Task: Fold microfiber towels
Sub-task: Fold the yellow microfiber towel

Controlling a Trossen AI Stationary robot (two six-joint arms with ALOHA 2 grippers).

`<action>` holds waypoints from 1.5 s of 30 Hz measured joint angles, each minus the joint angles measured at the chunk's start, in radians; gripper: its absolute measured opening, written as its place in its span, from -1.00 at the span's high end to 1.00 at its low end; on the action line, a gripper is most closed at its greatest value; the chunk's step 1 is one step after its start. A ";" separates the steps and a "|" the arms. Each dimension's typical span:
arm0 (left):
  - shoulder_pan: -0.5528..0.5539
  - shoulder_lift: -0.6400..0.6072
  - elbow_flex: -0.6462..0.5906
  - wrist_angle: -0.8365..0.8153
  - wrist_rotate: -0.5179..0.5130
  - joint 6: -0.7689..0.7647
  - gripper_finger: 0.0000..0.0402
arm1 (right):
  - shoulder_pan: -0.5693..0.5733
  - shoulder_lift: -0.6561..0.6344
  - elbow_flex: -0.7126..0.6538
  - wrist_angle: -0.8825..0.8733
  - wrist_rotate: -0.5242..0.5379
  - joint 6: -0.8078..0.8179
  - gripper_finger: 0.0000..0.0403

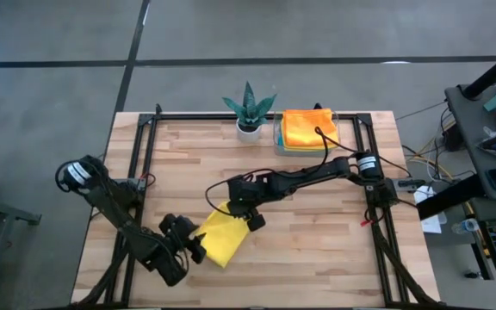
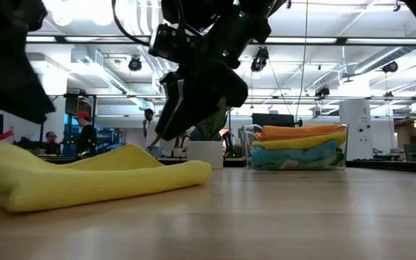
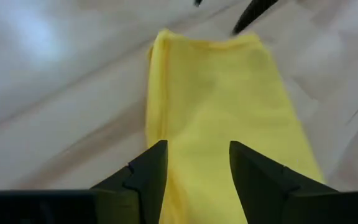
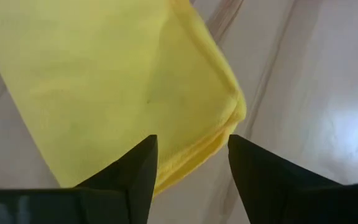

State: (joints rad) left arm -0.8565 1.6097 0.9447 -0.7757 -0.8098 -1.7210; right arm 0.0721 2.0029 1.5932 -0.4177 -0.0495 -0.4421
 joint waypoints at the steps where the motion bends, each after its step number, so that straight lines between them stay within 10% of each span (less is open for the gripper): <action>1: 0.006 -0.002 0.000 -0.005 0.022 -0.001 0.22 | 0.000 0.000 0.000 -0.009 0.000 0.000 0.07; 7: 0.020 -0.006 -0.002 -0.050 0.339 -0.076 0.22 | -0.003 -0.005 0.000 -0.106 -0.002 -0.001 0.10; 17: 0.026 -0.015 0.019 -0.055 0.304 -0.075 0.22 | -0.018 -0.075 -0.102 -0.093 -0.003 0.024 0.12; 32: 0.142 -0.080 0.020 -0.054 0.294 -0.058 0.22 | 0.014 -0.318 -0.572 0.503 -0.007 0.044 0.18; 45: 0.373 -0.073 0.009 0.101 0.304 0.553 0.22 | 0.015 -0.367 -0.722 0.718 -0.006 0.057 0.20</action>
State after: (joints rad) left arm -0.4832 1.5363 0.9535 -0.6750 -0.5061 -1.1679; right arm 0.0872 1.6363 0.8713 0.3004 -0.0559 -0.3846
